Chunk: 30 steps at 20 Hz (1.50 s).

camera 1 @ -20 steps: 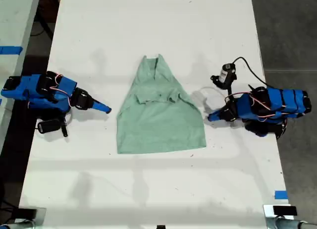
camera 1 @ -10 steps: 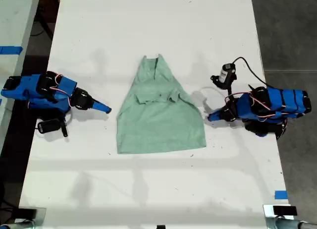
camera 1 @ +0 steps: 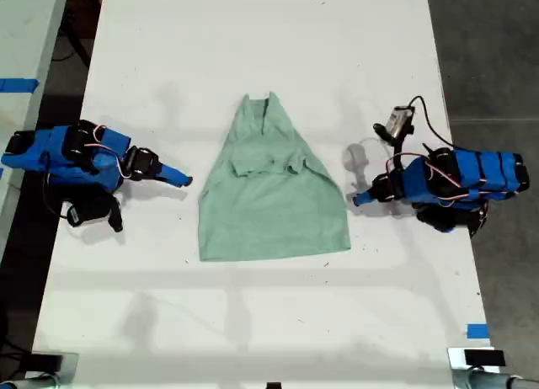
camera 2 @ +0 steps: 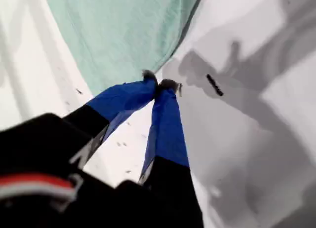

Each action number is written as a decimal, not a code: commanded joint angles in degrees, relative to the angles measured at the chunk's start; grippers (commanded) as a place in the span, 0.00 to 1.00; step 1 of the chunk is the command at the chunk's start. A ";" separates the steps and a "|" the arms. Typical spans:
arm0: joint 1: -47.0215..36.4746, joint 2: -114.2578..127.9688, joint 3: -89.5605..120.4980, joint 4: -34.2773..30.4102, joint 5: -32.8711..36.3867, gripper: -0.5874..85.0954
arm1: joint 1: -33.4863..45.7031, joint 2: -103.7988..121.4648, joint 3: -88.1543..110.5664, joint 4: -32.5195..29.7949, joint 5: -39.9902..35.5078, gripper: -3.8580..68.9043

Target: Fold t shirt

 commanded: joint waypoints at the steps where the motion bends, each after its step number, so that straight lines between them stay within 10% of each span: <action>1: 0.00 0.53 2.46 -1.14 -2.90 0.17 | -1.49 0.88 3.43 -5.80 12.39 0.06; 11: -10.72 0.44 2.46 -0.09 0.53 0.08 | 2.37 -46.05 -26.98 -4.22 7.82 0.29; 20: -9.14 0.44 2.46 -0.09 0.53 0.06 | 4.31 -82.97 -31.99 -29.09 4.22 0.33; 23: -8.96 0.44 2.46 -0.09 0.70 0.06 | 3.52 -86.84 -33.75 -32.78 5.10 0.07; 30: -9.49 0.44 2.46 -0.09 1.05 0.06 | 6.77 -73.39 -40.43 -20.21 0.79 0.07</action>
